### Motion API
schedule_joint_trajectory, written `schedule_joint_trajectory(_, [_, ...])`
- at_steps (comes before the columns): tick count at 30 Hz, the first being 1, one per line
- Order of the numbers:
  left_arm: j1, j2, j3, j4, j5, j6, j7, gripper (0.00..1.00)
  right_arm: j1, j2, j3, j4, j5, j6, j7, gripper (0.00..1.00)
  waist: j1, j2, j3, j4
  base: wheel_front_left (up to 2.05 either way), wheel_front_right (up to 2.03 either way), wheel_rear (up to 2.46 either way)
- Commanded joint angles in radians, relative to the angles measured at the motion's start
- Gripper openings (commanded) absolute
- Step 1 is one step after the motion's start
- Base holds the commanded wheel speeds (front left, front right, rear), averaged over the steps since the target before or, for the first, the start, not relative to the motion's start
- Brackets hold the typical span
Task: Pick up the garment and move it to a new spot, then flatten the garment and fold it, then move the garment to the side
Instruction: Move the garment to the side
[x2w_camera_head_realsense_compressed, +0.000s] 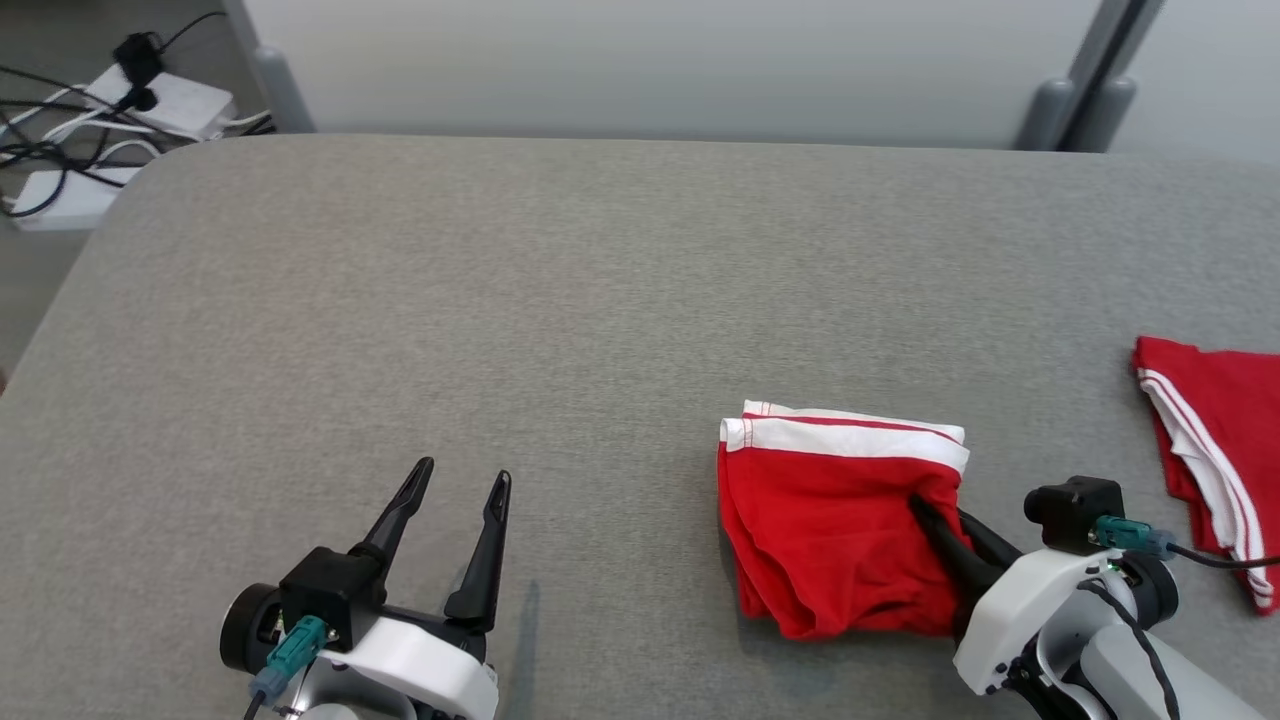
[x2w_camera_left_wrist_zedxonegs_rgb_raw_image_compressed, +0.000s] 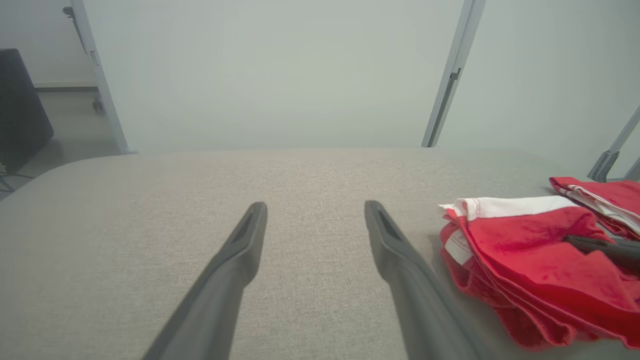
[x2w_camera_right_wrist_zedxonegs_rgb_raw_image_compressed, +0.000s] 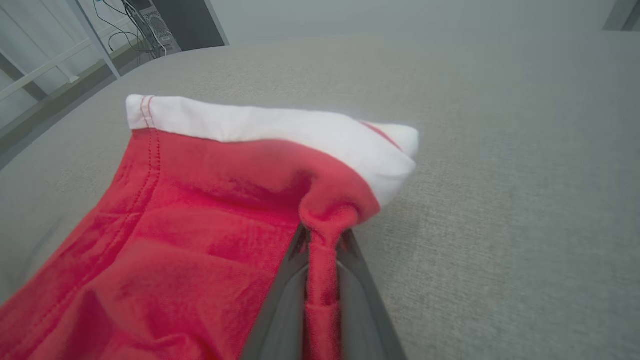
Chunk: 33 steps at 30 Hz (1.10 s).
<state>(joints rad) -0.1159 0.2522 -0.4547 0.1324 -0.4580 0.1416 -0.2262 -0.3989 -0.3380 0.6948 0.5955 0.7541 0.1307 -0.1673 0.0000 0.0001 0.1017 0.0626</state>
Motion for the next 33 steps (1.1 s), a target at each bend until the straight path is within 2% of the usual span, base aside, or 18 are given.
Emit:
schedule_joint_trajectory(1, [-0.038,0.024,0.031,-0.032,0.014,-0.004,0.0,1.0,0.007,-0.02,0.011,-0.013,-0.022,0.0,-0.024,0.0,0.0,-0.0001,-0.006,-0.075,0.0,0.0,0.0])
schedule_joint_trajectory(9, [-0.047,0.057,0.027,-0.081,0.025,0.001,0.039,1.0,-0.021,-0.044,-0.036,-0.016,-0.124,0.0,-0.073,0.0,0.0,-0.0001,0.018,-0.277,0.0,0.0,0.0])
schedule_joint_trajectory(14, [-0.066,0.07,0.018,-0.114,0.037,0.004,0.062,1.0,-0.098,-0.077,-0.069,0.009,-0.176,0.0,-0.079,0.0,0.0,-0.0001,0.05,-0.348,0.0,0.0,0.0])
schedule_joint_trajectory(22, [-0.095,0.087,0.005,-0.144,0.053,0.003,0.091,1.0,-0.262,-0.12,-0.059,0.089,-0.207,0.0,-0.083,0.0,0.0,-0.0001,0.114,-0.352,0.0,0.0,0.0])
schedule_joint_trajectory(28, [-0.122,0.105,0.006,-0.167,0.063,0.0,0.104,1.0,-0.419,-0.168,-0.006,0.163,-0.223,0.0,-0.088,0.0,0.0,-0.0001,0.19,-0.318,0.0,0.0,0.0])
schedule_joint_trajectory(33, [-0.156,0.113,0.0,-0.183,0.073,-0.007,0.112,1.0,-0.518,-0.238,0.027,0.248,-0.196,0.0,-0.086,0.0,0.0,-0.0001,0.262,-0.282,0.0,0.0,0.0])
